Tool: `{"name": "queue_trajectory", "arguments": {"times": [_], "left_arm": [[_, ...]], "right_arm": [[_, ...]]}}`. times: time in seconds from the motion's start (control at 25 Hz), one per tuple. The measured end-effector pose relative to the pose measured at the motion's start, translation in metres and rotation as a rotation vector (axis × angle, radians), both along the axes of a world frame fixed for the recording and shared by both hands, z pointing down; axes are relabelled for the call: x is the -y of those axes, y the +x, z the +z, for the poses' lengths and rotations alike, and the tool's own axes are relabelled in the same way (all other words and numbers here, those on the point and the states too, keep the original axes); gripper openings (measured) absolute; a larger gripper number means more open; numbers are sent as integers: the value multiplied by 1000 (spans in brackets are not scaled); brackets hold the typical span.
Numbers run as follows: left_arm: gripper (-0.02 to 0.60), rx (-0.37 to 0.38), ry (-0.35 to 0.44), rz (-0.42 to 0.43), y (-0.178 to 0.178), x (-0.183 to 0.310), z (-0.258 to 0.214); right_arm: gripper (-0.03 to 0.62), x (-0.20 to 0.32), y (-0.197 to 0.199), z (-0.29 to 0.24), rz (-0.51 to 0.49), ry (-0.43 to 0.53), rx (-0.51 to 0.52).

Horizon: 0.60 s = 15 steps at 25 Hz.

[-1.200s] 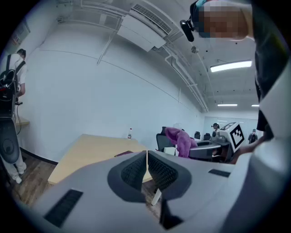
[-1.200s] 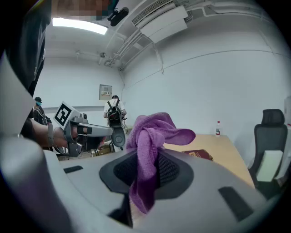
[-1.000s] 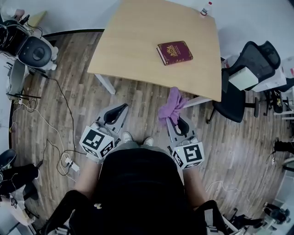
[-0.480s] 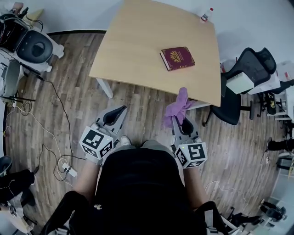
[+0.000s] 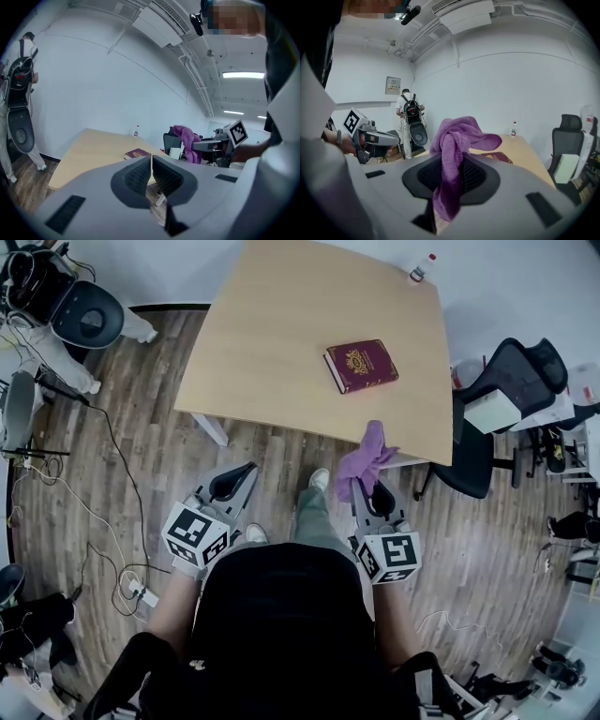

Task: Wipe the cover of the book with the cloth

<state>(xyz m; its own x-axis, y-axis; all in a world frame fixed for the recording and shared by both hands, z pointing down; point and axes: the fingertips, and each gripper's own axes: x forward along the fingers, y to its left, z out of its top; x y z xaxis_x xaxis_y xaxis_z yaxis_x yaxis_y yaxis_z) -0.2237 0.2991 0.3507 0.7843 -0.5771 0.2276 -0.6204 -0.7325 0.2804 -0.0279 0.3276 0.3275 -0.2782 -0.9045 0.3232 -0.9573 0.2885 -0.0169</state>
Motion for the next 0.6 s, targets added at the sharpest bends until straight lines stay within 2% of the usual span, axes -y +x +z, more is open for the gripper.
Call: {"name": "queue_trajectory", "arguments": {"times": [0.24,0.6], "left_arm": [[28,32,-22,-29,36,52,6],[28,70,-32,-94,109,145,1]], "right_arm": [[100,66,52,9,1,-13,34],[100,169,137,15,-35,-47,73]]}}
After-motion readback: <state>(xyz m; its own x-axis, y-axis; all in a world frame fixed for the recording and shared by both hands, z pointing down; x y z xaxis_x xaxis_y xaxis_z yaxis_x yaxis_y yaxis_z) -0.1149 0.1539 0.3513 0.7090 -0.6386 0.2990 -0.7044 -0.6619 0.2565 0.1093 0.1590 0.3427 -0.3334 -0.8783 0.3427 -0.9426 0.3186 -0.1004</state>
